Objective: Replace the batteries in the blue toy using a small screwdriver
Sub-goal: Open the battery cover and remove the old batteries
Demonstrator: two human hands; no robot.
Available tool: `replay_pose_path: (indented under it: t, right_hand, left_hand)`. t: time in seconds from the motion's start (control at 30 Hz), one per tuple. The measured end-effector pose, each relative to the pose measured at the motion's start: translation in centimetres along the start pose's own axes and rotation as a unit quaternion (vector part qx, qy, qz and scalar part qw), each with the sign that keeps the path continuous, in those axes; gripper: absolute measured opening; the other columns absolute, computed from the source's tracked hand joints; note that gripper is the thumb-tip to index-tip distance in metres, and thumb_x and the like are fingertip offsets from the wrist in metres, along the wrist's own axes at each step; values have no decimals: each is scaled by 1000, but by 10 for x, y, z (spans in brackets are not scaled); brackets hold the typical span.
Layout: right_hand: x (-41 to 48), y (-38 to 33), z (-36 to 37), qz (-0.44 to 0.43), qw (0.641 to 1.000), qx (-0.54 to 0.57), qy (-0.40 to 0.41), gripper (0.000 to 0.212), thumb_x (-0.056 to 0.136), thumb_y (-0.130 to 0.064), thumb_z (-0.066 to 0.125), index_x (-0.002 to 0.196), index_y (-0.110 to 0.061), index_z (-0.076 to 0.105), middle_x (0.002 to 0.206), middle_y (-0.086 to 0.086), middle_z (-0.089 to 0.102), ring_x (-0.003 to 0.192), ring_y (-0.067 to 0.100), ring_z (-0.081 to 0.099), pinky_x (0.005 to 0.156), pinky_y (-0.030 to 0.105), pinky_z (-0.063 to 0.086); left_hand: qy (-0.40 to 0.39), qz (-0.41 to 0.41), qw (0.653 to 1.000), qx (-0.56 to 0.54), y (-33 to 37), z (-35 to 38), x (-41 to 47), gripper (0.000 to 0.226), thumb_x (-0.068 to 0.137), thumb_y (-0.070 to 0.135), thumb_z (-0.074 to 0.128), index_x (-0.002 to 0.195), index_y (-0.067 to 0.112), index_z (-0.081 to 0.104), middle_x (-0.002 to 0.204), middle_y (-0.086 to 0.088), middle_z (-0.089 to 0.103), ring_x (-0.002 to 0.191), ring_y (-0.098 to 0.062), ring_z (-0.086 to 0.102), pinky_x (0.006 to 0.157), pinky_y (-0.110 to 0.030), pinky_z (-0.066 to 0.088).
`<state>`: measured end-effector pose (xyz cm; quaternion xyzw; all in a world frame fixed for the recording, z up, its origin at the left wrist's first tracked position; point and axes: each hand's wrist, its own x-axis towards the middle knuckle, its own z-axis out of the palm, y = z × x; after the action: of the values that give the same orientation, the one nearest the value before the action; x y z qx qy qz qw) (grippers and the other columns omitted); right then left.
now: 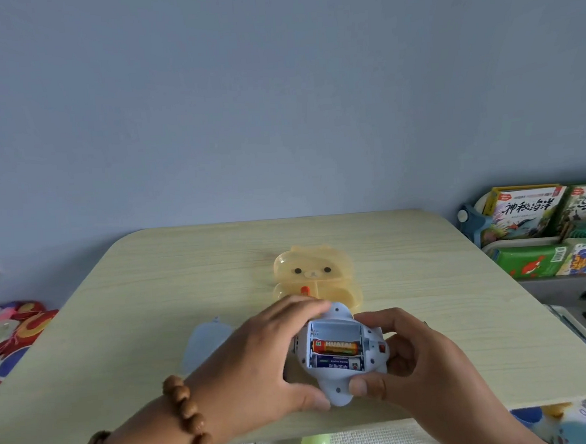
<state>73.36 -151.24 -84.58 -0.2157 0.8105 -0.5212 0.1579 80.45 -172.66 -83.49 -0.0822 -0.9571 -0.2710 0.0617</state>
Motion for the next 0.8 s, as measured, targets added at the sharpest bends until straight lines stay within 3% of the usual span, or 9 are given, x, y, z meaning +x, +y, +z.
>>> replay_pose_path:
  t: [0.1,0.17,0.23,0.3,0.37,0.47,0.57,0.8]
  right_hand:
    - [-1,-1,0,-7,1000,-13,1,68,48,-49,93,109,-54,63,89,4,79,84,30,74,85,52,59]
    - [-3,-6,-2,-13,999,-46,-4,62,56,-39,96,106,-55,63,90,-5,78,78,21,73,79,42,62]
    - [-4,-11,-5,-24,996,-84,-22,55,63,-33,94,106,-52,64,91,-15,76,69,7,71,68,28,62]
    - [-4,-15,-5,-26,994,-106,-27,46,70,-39,88,108,-46,64,94,-17,74,75,2,71,64,20,58]
    - [-2,-19,0,-37,985,-166,21,42,74,-52,77,112,-44,62,101,-20,68,85,-2,67,68,16,53]
    - [2,-27,15,-94,959,-249,97,52,73,-62,62,120,-42,58,109,-26,60,98,-2,61,77,22,55]
    - [5,-35,27,-96,950,-280,98,45,75,-54,63,118,-41,56,103,-22,61,91,3,61,73,28,56]
    - [3,-44,38,-91,937,-319,113,38,75,-54,59,109,-40,50,93,-15,62,81,8,60,67,25,50]
  left_hand:
    - [22,-11,1000,-3,1,4,-1,97,62,53,88,145,43,37,134,38,39,119,15,43,99,-4,35]
    - [22,-24,999,-1,4,1,0,96,59,52,89,142,43,41,129,32,47,113,11,48,97,-9,40]
    - [23,-34,999,-4,5,-2,3,92,56,49,91,137,43,48,121,28,54,106,9,52,88,-6,42]
    - [24,-44,999,-10,5,-4,4,87,55,47,92,133,44,54,113,27,58,102,8,54,84,-4,43]
    - [32,-44,998,-18,4,-4,4,86,52,50,93,130,45,57,111,27,60,103,9,54,84,-2,41]
    - [30,-42,998,-39,5,-3,3,89,47,52,94,128,43,60,111,29,60,104,9,55,86,-3,43]
    - [35,-40,997,-49,6,-2,4,88,45,49,96,126,42,63,109,26,62,102,5,58,86,-10,47]
    - [45,-32,997,-51,4,-1,6,87,42,40,98,123,38,66,106,17,65,96,-4,63,81,-18,50]
